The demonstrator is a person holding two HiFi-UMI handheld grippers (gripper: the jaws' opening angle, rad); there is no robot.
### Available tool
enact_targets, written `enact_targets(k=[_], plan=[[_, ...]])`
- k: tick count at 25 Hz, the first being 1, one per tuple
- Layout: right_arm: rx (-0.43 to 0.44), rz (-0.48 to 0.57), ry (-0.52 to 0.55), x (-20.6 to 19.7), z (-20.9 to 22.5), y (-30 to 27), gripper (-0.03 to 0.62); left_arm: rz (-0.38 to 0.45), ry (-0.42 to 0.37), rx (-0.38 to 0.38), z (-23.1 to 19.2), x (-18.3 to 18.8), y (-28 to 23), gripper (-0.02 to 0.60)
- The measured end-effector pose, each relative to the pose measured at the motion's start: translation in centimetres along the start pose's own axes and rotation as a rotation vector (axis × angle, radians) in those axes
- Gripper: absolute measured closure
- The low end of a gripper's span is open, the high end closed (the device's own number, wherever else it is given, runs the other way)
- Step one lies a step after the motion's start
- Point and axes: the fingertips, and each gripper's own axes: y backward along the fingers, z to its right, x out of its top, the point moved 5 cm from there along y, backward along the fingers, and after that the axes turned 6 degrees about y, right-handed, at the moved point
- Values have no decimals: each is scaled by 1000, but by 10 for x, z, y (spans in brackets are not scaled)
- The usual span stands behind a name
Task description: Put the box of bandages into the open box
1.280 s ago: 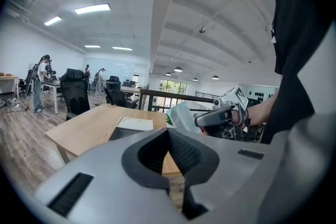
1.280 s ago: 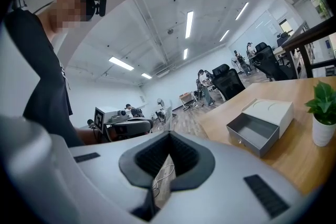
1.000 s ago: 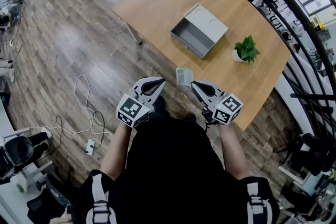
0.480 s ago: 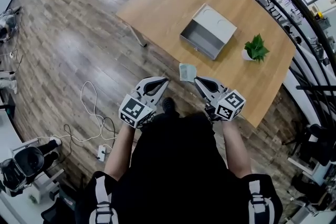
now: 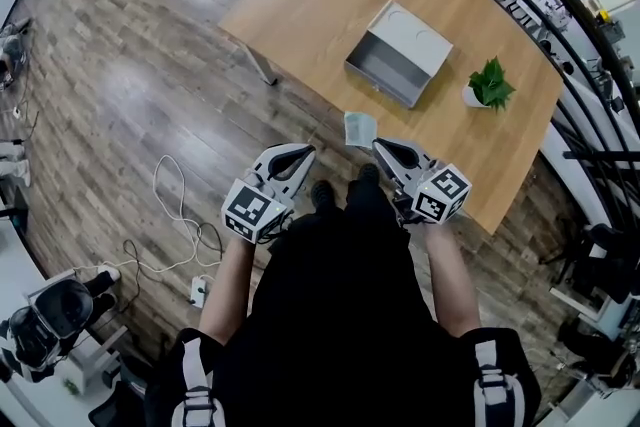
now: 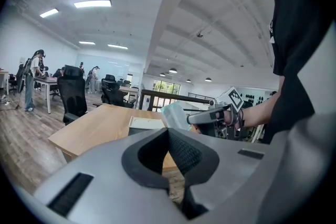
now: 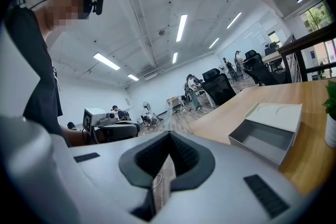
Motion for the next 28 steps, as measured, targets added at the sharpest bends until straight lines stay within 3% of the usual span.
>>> enact_targets(k=[9, 17, 28], plan=[[-10, 0, -6, 1, 15, 0, 569, -6, 18, 13, -2, -5, -5, 560], [-8, 2, -10, 10, 36, -9, 569, -5, 7, 7, -15, 12, -25, 560], [7, -33, -34, 24, 97, -7, 569, -39, -1, 6, -29, 39, -81, 560]])
